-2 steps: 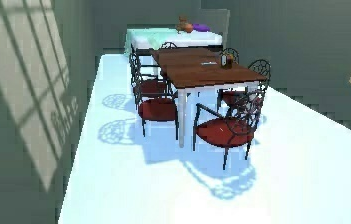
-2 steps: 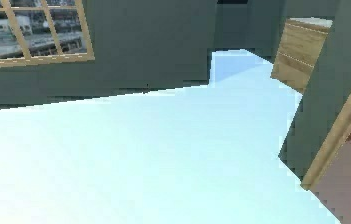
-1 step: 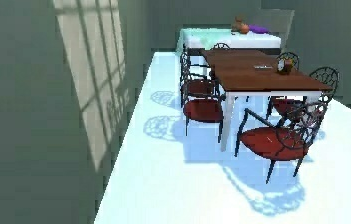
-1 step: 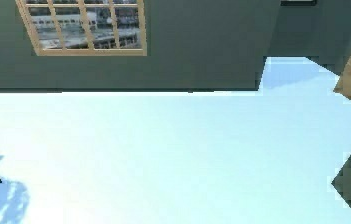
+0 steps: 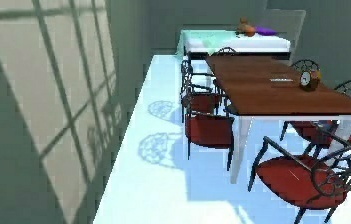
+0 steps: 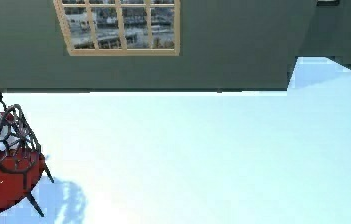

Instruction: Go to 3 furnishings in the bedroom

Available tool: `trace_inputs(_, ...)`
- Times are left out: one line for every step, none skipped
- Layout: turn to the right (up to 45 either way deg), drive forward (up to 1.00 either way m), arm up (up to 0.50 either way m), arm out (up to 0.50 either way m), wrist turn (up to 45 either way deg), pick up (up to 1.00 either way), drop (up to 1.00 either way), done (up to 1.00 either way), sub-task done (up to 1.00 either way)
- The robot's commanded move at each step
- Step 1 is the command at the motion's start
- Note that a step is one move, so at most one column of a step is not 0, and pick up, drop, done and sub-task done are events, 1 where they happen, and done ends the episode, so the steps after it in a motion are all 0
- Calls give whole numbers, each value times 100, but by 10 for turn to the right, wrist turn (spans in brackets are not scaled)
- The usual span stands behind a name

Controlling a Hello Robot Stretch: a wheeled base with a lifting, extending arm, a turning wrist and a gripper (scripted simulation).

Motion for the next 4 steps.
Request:
trace_inputs(150,0,0,0,0,0,0,0,0)
trace_inputs(0,45,0,0,0,0,0,0,0)
trace_inputs(-450,0,0,0,0,0,0,0,0)
trace_inputs(-60,0,0,0,0,0,0,0,0)
